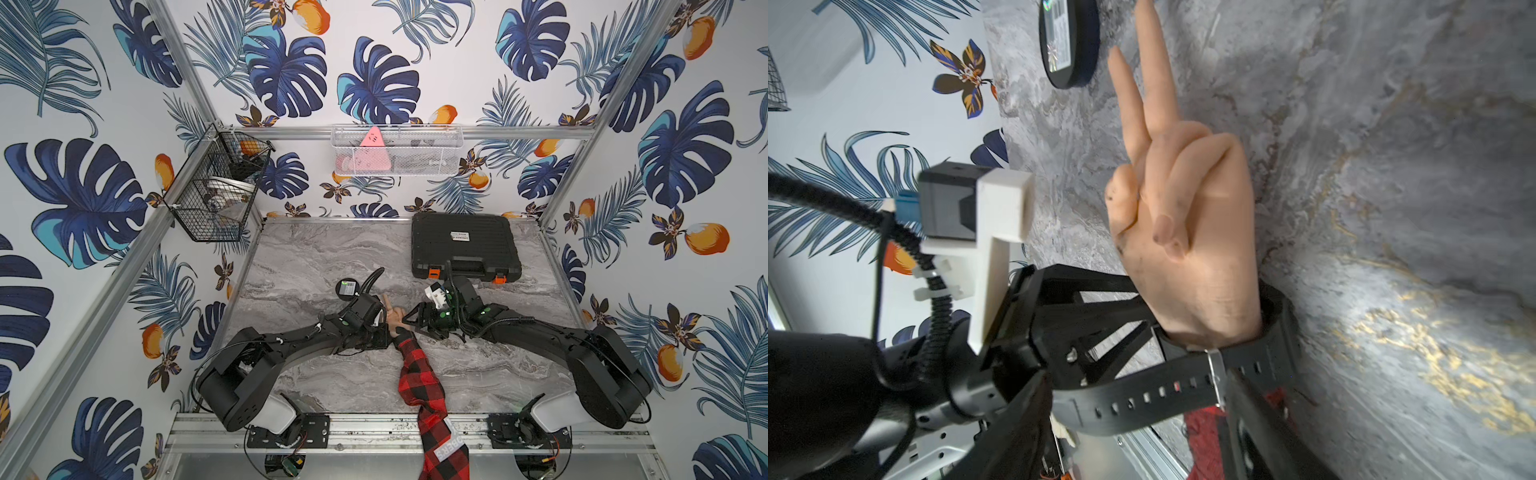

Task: Take off the watch
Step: Untie the watch from the hand.

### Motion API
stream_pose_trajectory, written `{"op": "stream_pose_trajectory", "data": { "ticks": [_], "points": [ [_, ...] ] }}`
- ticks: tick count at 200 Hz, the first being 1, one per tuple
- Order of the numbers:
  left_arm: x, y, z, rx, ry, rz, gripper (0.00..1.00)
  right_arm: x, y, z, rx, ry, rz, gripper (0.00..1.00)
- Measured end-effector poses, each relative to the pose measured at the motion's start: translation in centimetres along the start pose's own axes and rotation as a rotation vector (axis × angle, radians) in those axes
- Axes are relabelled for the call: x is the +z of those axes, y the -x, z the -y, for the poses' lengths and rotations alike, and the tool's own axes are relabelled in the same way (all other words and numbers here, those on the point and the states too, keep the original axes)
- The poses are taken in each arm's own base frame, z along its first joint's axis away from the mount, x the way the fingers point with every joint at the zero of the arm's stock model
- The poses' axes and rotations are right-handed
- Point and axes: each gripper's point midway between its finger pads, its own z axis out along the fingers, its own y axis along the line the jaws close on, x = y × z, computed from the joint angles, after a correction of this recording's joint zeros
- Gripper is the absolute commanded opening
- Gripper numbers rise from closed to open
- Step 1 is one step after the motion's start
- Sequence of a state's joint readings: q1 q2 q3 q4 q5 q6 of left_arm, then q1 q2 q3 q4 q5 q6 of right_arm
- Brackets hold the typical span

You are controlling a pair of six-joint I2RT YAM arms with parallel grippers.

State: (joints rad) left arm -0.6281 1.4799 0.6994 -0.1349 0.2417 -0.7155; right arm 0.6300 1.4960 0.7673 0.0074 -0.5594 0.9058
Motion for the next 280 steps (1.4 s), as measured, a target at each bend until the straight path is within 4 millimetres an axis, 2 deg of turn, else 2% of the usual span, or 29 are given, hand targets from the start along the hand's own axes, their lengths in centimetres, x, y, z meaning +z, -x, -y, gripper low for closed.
{"op": "stream_pose_trajectory", "data": {
  "ticks": [33, 122, 280],
  "points": [
    [0.1, -0.1, 0.5, -0.014, -0.028, -0.004, 0.32, 0.4, -0.6, 0.9, 0.038, -0.009, -0.030, 0.71],
    [0.5, -0.2, 0.6, -0.037, -0.043, -0.015, 0.32, 0.7, -0.7, 0.7, 0.051, 0.021, -0.040, 0.72],
    [0.7, -0.4, 0.5, -0.042, -0.041, -0.023, 0.31, 0.3, -0.9, -4.0, 0.104, 0.256, -0.094, 0.71]
  ]
}}
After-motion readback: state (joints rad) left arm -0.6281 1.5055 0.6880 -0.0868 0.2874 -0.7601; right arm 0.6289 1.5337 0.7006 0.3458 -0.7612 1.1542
